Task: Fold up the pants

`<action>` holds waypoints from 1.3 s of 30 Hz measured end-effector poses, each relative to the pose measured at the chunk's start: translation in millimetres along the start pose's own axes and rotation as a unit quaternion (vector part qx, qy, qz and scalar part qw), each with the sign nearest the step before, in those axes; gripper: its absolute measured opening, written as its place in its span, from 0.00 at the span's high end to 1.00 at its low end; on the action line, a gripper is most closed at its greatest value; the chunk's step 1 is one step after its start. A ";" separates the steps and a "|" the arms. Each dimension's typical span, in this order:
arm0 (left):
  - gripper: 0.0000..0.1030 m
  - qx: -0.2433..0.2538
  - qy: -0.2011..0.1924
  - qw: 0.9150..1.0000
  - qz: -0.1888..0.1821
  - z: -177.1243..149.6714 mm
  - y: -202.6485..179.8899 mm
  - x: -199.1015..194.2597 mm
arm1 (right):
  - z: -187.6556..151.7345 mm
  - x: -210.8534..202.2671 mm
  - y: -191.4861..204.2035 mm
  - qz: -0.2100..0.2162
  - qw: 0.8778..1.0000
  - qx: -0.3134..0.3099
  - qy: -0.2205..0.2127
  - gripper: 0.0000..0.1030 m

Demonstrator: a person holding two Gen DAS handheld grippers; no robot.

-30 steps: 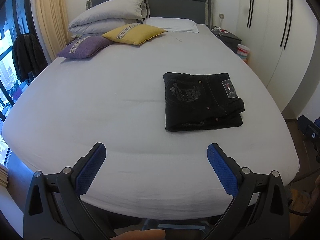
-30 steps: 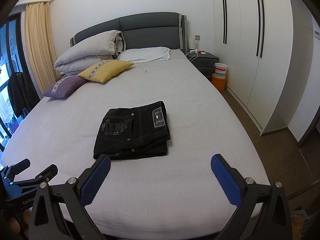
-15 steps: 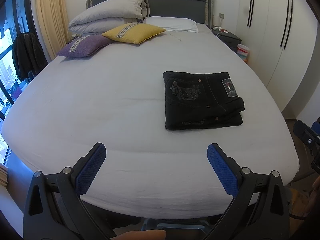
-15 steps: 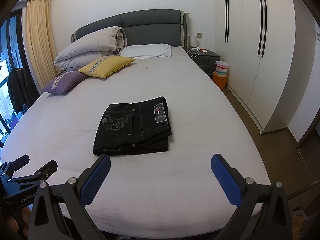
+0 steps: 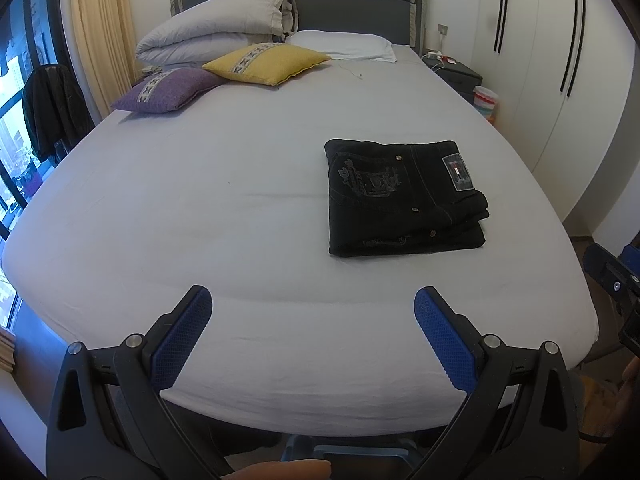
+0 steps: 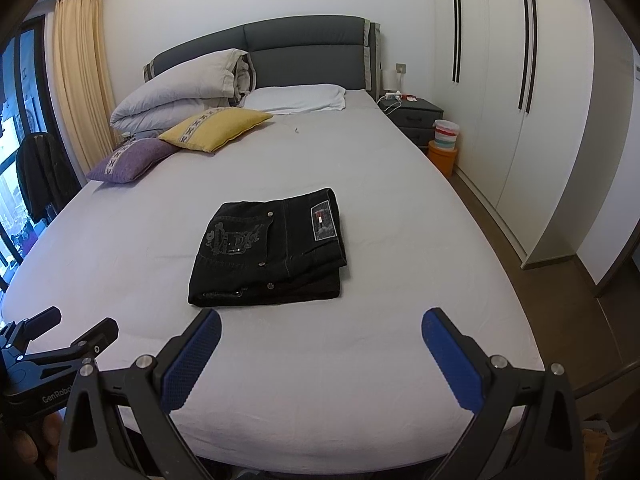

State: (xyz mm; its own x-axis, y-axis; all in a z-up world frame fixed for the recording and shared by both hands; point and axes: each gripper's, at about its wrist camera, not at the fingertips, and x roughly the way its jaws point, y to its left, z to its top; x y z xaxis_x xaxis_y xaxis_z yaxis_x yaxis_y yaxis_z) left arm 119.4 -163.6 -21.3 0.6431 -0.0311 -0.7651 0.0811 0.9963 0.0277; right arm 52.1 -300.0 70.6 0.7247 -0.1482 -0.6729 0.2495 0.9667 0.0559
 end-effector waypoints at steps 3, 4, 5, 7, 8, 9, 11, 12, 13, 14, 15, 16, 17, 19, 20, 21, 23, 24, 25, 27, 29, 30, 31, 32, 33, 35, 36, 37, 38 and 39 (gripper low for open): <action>0.00 0.000 0.000 1.000 0.000 -0.2 0.0 0.1 | -0.3 0.7 0.3 -0.001 1.000 -0.001 0.001 0.00; 0.00 0.000 0.000 1.000 0.000 -0.1 0.0 -0.1 | -0.5 0.9 0.7 -0.001 1.000 -0.001 0.002 0.00; 0.00 0.000 0.000 1.000 0.000 -0.5 0.1 -0.1 | -0.9 1.1 1.0 -0.002 1.000 -0.001 0.003 0.00; 0.00 0.000 0.000 1.000 0.000 -0.1 0.2 -0.4 | -1.3 1.6 1.2 -0.002 1.000 -0.001 0.004 0.00; 0.00 0.000 0.000 1.000 0.000 -0.5 0.2 -0.5 | -1.7 1.7 1.5 -0.003 1.000 -0.001 0.005 0.00; 0.00 0.000 0.000 1.000 0.000 -0.2 0.3 -0.5 | -1.6 2.4 1.3 -0.003 1.000 -0.002 0.006 0.00; 0.00 0.001 0.000 1.000 -0.001 0.0 0.5 -0.5 | -0.8 4.2 0.5 -0.003 1.000 -0.003 0.008 0.00; 0.00 0.001 0.001 1.000 -0.001 -0.6 0.6 -0.2 | -1.5 4.9 0.6 -0.003 1.000 -0.003 0.009 0.00; 0.00 0.001 0.001 1.000 0.000 -0.9 0.5 -0.1 | -1.9 5.1 1.1 -0.003 1.000 -0.003 0.009 0.00; 0.00 0.001 0.001 1.000 0.000 -1.1 0.5 -0.2 | -2.3 5.4 1.5 -0.003 1.000 -0.003 0.009 0.00; 0.00 0.001 0.001 1.000 -0.001 -0.7 0.5 -0.4 | -0.7 6.7 0.8 -0.002 1.000 -0.004 0.010 0.00; 0.00 0.001 0.001 1.000 -0.001 -1.6 0.2 0.1 | -0.8 6.5 0.6 -0.002 1.000 -0.003 0.010 0.00; 0.00 0.001 0.001 1.000 -0.001 -2.0 0.0 0.0 | -1.0 6.9 1.1 -0.002 1.000 -0.004 0.010 0.00; 0.00 0.001 0.001 1.000 -0.001 -1.7 0.1 -0.2 | -1.2 6.8 1.3 -0.002 1.000 -0.003 0.010 0.00; 0.00 0.001 0.001 1.000 -0.001 -1.6 0.0 -0.2 | -1.1 6.4 1.3 -0.002 1.000 -0.003 0.010 0.00; 0.00 0.000 0.001 1.000 -0.001 -2.4 -0.1 -0.1 | -1.4 6.8 1.4 -0.002 1.000 -0.003 0.011 0.00; 0.00 0.001 0.001 1.000 -0.002 -1.5 0.3 -0.2 | -2.6 7.7 2.0 -0.002 1.000 -0.004 0.011 0.00; 0.00 0.001 0.002 1.000 -0.002 -2.3 0.1 0.3 | -3.2 7.9 1.9 -0.002 1.000 -0.004 0.012 0.00; 0.00 0.000 0.002 1.000 -0.002 -3.2 -0.1 0.7 | -3.8 8.0 1.5 -0.002 1.000 -0.003 0.012 0.00; 0.00 0.001 0.002 1.000 -0.003 -3.3 0.2 0.8 | -5.5 8.3 1.6 -0.001 1.000 -0.004 0.013 0.00; 0.00 0.001 0.002 1.000 -0.002 -3.8 -0.2 0.8 | -5.9 8.9 1.4 -0.001 1.000 -0.005 0.013 0.00; 0.00 0.001 0.002 1.000 -0.002 -3.3 -0.1 0.7 | -5.8 9.6 0.5 0.000 1.000 -0.005 0.014 0.00; 0.00 0.000 0.002 1.000 -0.002 -3.1 -0.1 0.5 | -6.1 9.8 0.3 0.000 1.000 -0.005 0.014 0.00; 0.00 0.001 0.002 1.000 -0.003 -3.8 -0.3 0.5 | -6.6 9.6 0.3 0.000 1.000 -0.005 0.014 0.00; 0.00 0.001 0.002 1.000 -0.002 -3.2 -0.2 0.4 | -6.4 9.1 -0.1 0.000 1.000 -0.005 0.014 0.00; 0.00 0.000 0.003 1.000 -0.003 -3.8 -0.2 0.4 | -6.9 9.0 -0.2 0.000 1.000 -0.005 0.015 0.00; 0.00 -0.001 0.003 1.000 -0.003 -3.8 -0.2 0.4 | -6.4 9.0 -0.1 0.000 1.000 -0.005 0.014 0.00; 0.00 0.000 0.003 1.000 -0.003 -4.1 -0.3 1.1 | -6.3 9.0 0.0 0.000 1.000 -0.005 0.014 0.00; 0.00 0.000 0.003 1.000 -0.003 -3.7 0.1 1.3 | -6.4 8.9 0.1 0.000 1.000 -0.005 0.014 0.00; 0.00 0.000 0.003 1.000 -0.003 -4.6 -0.2 1.2 | -6.6 8.9 0.1 0.000 1.000 -0.006 0.014 0.00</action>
State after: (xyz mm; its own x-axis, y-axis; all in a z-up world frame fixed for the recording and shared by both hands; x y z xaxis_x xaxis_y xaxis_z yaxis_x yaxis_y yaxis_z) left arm 116.7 -163.4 -25.2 0.6378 -0.0372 -0.7693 0.0854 0.9961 0.0227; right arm 54.3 -299.8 59.8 0.7058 -0.1426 -0.6939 0.2425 0.9690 0.0476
